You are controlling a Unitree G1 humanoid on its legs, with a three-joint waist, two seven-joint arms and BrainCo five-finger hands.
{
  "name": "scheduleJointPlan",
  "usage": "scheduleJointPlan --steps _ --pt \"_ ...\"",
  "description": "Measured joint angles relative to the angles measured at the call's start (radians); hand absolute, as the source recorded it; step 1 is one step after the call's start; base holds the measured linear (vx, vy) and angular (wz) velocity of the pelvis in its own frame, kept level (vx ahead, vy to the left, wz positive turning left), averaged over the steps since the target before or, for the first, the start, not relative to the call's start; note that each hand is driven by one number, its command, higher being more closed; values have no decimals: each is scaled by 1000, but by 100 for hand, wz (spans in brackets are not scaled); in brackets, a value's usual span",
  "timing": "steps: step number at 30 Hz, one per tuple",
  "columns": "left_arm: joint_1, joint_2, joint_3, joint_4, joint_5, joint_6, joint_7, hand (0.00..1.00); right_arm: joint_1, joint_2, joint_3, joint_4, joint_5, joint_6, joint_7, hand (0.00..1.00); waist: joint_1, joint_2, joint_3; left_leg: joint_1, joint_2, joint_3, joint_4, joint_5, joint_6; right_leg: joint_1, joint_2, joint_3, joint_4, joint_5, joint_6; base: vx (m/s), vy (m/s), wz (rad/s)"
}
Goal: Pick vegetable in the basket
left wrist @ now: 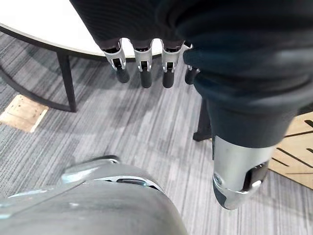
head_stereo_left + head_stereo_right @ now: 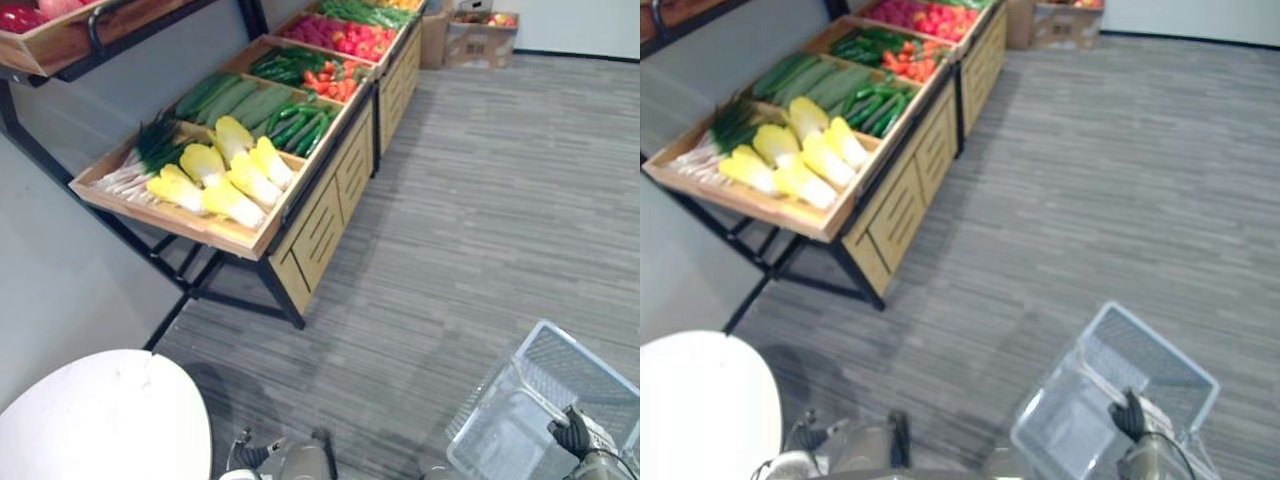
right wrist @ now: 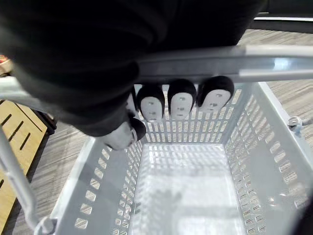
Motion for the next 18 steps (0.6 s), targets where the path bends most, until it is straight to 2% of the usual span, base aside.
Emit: scheduleJointPlan --steps 1,2,3,4,5,6,7,8,9,10,11,12,13,14,15,16,17,18 --pt "5 -8 -1 3 1 1 1 0 11 -1 -4 0 0 6 -2 100 1 20 -4 0 10 13 -40 1 5 13 21 -2 3 -20 -1 276 260 -4" --pt "21 -7 1 10 2 3 5 0 11 11 10 10 -1 15 -2 100 9 17 -6 1 12 24 -9 82 41 34 26 21 5 -46 8 194 179 -9" --pt "24 -5 1 10 2 3 7 0 7 13 15 10 -1 15 -2 100 11 17 -11 1 6 26 -1 82 42 40 22 27 2 -50 8 267 198 -19" --pt "30 1 3 10 2 3 10 0 5 16 34 10 -1 14 -3 100 11 -7 -14 0 -11 36 14 75 53 39 2 46 -3 -59 11 243 117 -21" --pt "35 12 14 10 2 3 10 0 1 17 61 13 -2 9 -2 100 16 -40 -22 0 -39 57 34 40 82 33 -39 72 -3 -70 10 319 144 -25" --pt "37 15 21 10 2 3 11 0 -3 18 68 16 -2 6 -2 100 20 -49 -28 -2 -54 66 42 24 88 27 -52 83 0 -70 10 427 181 -30" --pt "42 15 24 11 1 3 12 0 -16 19 74 38 -2 1 -4 100 22 -64 -39 1 -82 85 42 2 103 2 -81 129 42 -57 30 298 127 -9" --pt "41 16 23 11 2 3 12 0 -23 19 72 49 0 2 -8 100 20 -65 -45 5 -95 88 41 -2 111 -20 -94 167 91 -56 31 357 188 -6" --pt "41 19 22 10 2 1 12 0 -43 19 67 71 1 2 -13 100 20 -71 -44 36 -115 106 36 -12 119 -79 -118 238 234 -39 61 364 218 4" --pt "45 19 20 10 2 1 12 0 -60 21 65 87 2 7 -19 100 19 -78 -40 72 -124 109 36 -35 123 -135 -126 290 387 15 111 364 218 -2" --pt "47 20 17 10 2 2 12 0 -63 22 67 90 1 7 -19 100 19 -77 -41 92 -127 110 35 -44 125 -160 -128 313 452 57 128 422 221 3" --pt "53 24 -5 9 2 2 12 0 -66 22 72 93 0 7 -21 100 15 -79 -40 137 -128 105 29 -68 127 -194 -124 337 561 169 177 312 139 8" --pt "59 29 -21 9 2 1 10 0 -72 22 79 104 0 6 -25 100 9 -75 -42 191 -128 88 -1 -86 131 -222 -119 339 645 308 176 371 156 13" --pt "59 31 -31 7 2 1 10 0 -78 23 80 112 1 4 -27 100 5 -59 -47 215 -122 80 -18 -91 133 -239 -116 341 696 325 187 273 79 12" --pt "58 29 -49 6 1 1 10 0 -86 25 80 120 1 -4 -30 100 4 -62 -43 247 -117 77 -25 -111 144 -295 -113 332 783 211 139 210 31 7" --pt "54 33 -53 5 1 1 10 0 -91 24 80 120 1 -5 -31 100 3 -67 -43 265 -116 73 -35 -112 142 -321 -112 319 806 159 113 341 -12 22" --pt "49 37 -57 3 -2 2 10 0 -100 24 77 122 3 -5 -33 100 -5 -58 -38 313 -105 44 -57 -112 137 -369 -100 250 767 59 48 308 -46 28" --pt "44 35 -56 2 -2 1 10 0 -98 24 75 125 6 -4 -33 100 -6 -55 -36 326 -95 36 -60 -113 135 -377 -88 234 723 46 29 307 -72 32"
